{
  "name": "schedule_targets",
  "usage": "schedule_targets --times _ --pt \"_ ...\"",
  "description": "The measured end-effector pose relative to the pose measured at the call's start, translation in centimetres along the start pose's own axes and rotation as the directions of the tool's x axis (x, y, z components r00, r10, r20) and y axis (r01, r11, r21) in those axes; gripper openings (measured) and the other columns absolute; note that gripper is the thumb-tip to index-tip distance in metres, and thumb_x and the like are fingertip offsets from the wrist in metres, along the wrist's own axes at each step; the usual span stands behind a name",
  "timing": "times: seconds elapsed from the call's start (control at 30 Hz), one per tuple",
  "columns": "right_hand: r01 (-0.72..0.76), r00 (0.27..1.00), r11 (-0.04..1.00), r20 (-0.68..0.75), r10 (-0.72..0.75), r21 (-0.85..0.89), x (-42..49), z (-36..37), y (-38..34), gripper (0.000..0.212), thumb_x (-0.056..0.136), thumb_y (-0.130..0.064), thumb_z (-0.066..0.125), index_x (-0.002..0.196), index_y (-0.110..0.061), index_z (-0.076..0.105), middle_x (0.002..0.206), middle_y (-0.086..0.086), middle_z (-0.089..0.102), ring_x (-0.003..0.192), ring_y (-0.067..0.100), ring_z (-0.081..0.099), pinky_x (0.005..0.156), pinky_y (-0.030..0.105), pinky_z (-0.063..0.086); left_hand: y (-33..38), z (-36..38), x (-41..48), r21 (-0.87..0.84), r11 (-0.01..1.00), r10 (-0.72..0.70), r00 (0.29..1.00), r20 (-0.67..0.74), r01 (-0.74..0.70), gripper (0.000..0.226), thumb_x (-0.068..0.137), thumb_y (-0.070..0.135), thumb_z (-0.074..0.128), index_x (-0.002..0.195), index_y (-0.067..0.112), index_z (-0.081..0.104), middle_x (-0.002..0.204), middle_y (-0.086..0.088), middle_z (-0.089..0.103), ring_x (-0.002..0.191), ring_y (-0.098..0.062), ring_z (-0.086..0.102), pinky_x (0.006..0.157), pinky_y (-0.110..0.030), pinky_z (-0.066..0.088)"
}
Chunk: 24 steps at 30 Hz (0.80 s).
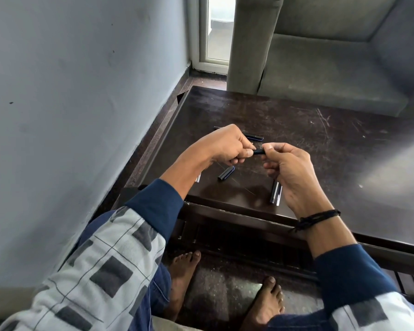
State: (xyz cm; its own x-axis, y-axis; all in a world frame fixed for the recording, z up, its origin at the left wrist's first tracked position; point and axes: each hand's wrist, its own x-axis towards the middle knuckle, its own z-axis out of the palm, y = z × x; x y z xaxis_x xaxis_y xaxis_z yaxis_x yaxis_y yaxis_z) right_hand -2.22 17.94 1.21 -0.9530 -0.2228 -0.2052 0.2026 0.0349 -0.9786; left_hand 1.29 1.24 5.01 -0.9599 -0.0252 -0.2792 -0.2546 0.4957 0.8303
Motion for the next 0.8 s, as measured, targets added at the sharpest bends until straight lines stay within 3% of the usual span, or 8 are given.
schedule_targets --times 0.1,0.17,0.27,0.4,0.53,0.63,0.8 --pt "-0.034 0.999 0.999 -0.023 0.033 -0.002 -0.19 0.24 -0.11 0.024 0.098 -0.036 0.067 0.099 -0.012 0.071 0.077 0.0 0.069 0.059 0.008 0.058 0.055 0.022 0.047 0.07 -0.03 -0.05 0.012 1.0 0.007 1.0 -0.001 -0.007 0.023 0.1 0.007 0.057 0.116 0.007 0.073 0.067 -0.005 0.055 0.05 -0.007 0.043 0.053 -0.018 0.041" --pt "-0.021 0.998 0.997 -0.052 0.017 -0.08 -0.35 0.35 -0.05 0.031 0.097 -0.044 0.066 0.089 -0.015 0.068 0.072 -0.001 0.067 0.058 0.008 0.057 0.057 0.024 0.048 0.14 -0.05 -0.07 0.015 1.0 0.009 1.0 0.0 -0.009 0.023 0.1 0.007 0.057 0.116 0.007 0.073 0.069 -0.006 0.056 0.051 -0.007 0.044 0.055 -0.019 0.042" --pt "0.041 0.995 0.993 -0.085 -0.051 -0.115 -0.42 0.3 -0.03 0.027 0.097 -0.035 0.07 0.08 -0.013 0.067 0.065 -0.002 0.065 0.056 0.008 0.056 0.056 0.024 0.048 0.11 0.01 0.03 0.006 1.0 0.002 1.0 0.003 -0.002 0.023 0.099 0.007 0.059 0.117 0.007 0.073 0.068 -0.006 0.057 0.051 -0.008 0.044 0.056 -0.019 0.042" --pt "0.061 0.995 0.996 -0.075 -0.065 -0.06 -0.25 0.14 -0.07 0.011 0.096 -0.022 0.072 0.089 -0.014 0.072 0.068 -0.003 0.068 0.062 0.008 0.058 0.057 0.022 0.047 0.02 0.05 0.16 -0.004 1.0 0.002 1.0 0.002 -0.002 0.023 0.1 0.006 0.058 0.117 0.007 0.073 0.066 -0.006 0.055 0.051 -0.008 0.043 0.055 -0.021 0.041" --pt "0.007 0.999 1.0 -0.053 -0.007 -0.018 -0.09 0.19 0.05 0.02 0.097 -0.032 0.069 0.098 -0.012 0.074 0.073 -0.002 0.069 0.064 0.009 0.059 0.057 0.023 0.047 -0.01 0.11 0.17 -0.001 1.0 0.0 1.0 -0.002 0.0 0.023 0.1 0.007 0.057 0.117 0.007 0.073 0.066 -0.006 0.055 0.051 -0.008 0.044 0.055 -0.02 0.04" --pt "-0.022 0.997 0.999 -0.071 0.018 -0.045 -0.09 0.15 0.1 0.028 0.097 -0.04 0.069 0.091 -0.013 0.072 0.073 0.0 0.068 0.059 0.009 0.058 0.058 0.024 0.048 -0.01 0.13 0.17 0.005 1.0 0.004 1.0 0.001 -0.004 0.023 0.1 0.008 0.058 0.117 0.008 0.073 0.069 -0.007 0.057 0.052 -0.008 0.045 0.057 -0.022 0.041" --pt "0.04 0.996 0.999 -0.08 -0.043 -0.032 -0.05 -0.11 0.08 0.012 0.094 -0.023 0.074 0.085 -0.014 0.072 0.071 0.001 0.071 0.06 0.007 0.059 0.057 0.022 0.047 -0.08 0.28 0.24 0.023 1.0 0.021 1.0 0.006 -0.021 0.024 0.1 0.008 0.059 0.12 0.008 0.071 0.068 -0.005 0.056 0.053 -0.009 0.045 0.057 -0.022 0.042"
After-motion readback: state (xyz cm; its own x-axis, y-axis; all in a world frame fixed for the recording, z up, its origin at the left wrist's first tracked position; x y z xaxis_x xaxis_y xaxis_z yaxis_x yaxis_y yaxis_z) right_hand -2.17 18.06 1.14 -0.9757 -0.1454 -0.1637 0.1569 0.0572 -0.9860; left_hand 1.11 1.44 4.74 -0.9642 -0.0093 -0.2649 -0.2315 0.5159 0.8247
